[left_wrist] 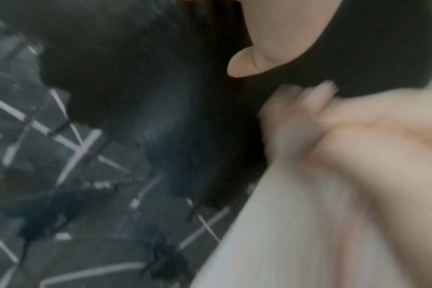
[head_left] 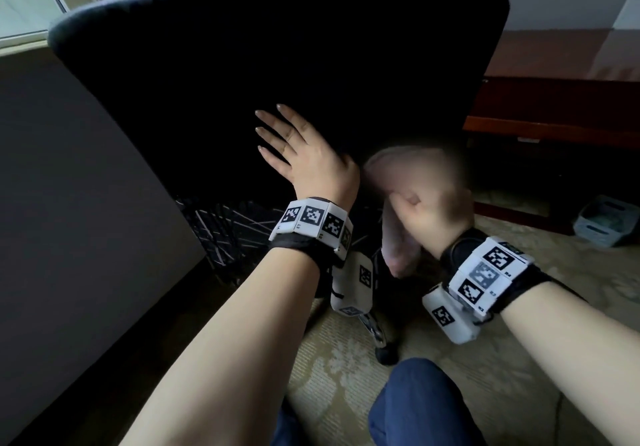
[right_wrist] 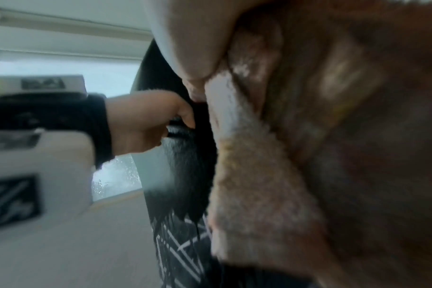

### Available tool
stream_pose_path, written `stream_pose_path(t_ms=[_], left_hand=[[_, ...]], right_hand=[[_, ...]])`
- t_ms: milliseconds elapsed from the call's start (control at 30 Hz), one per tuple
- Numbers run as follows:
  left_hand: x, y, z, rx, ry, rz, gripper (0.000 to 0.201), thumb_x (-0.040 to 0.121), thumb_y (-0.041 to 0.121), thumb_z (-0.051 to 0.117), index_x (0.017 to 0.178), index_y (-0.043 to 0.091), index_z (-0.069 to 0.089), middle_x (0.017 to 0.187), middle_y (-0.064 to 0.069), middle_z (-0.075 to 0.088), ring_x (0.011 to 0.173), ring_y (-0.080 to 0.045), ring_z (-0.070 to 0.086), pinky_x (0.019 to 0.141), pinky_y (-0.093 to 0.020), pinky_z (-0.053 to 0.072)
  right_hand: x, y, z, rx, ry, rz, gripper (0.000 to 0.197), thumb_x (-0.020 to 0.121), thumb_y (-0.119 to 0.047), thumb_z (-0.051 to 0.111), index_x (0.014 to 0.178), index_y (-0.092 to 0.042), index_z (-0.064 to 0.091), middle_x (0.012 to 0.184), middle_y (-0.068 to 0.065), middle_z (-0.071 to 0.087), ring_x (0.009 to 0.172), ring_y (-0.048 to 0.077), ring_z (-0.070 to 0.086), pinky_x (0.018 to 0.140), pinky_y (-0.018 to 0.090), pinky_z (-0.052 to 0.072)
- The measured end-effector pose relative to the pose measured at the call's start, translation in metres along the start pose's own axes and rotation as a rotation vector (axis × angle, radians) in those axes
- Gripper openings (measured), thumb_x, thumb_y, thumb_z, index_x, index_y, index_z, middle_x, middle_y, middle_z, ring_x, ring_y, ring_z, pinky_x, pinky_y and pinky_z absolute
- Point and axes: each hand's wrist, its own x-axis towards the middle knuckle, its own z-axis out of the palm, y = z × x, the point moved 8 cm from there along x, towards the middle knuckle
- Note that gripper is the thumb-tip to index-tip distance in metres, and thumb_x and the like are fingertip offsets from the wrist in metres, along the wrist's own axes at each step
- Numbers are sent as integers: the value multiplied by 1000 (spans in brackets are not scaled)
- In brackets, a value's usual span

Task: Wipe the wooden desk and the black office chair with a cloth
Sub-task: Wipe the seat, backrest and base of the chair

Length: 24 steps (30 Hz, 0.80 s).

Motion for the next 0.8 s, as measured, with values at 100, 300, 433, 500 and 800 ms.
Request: stream_pose_path(t_ms=[100,300,433,500,800], left_hand=[[-3,2,7,-6,0,24,96,82,22,52,146,0,-17,150,-26,-26,140,-40,-22,113,-54,-12],[4,-6,13,-12,18,33,94,84,21,49,146,5,-19,151,-22,-27,140,-38,-24,113,-60,-7],[8,-7,16,-44,11,22,95,81,14,48,146,5,-20,151,-21,-29,140,-39,-26,113,-61,-6],[9,-7,18,-51,9,29,96,82,16,49,146,5,-20,150,-22,-29,139,-39,-26,113,-61,-5],[6,-7,24,-36,-15,57,95,89,31,51,146,7,-22,151,-19,-31,139,-38,-28,112,-62,-6]], right_hand=[[17,8,-28,12,203,-17,24,79,-17,58,100,-9,67,113,25,54,103,32,54,75,35,52],[45,28,-21,-1,248,50,23,82,-15,56,100,-5,67,117,27,50,111,38,52,84,32,48],[33,37,3,22,160,74,24,79,-20,55,93,-5,69,115,23,54,106,34,54,76,31,49],[22,43,17,11,98,72,25,78,-23,55,91,-8,70,115,20,54,103,35,55,71,36,53],[-29,73,68,-56,-282,212,18,81,-14,66,99,-16,68,127,6,46,111,34,49,68,30,40]])
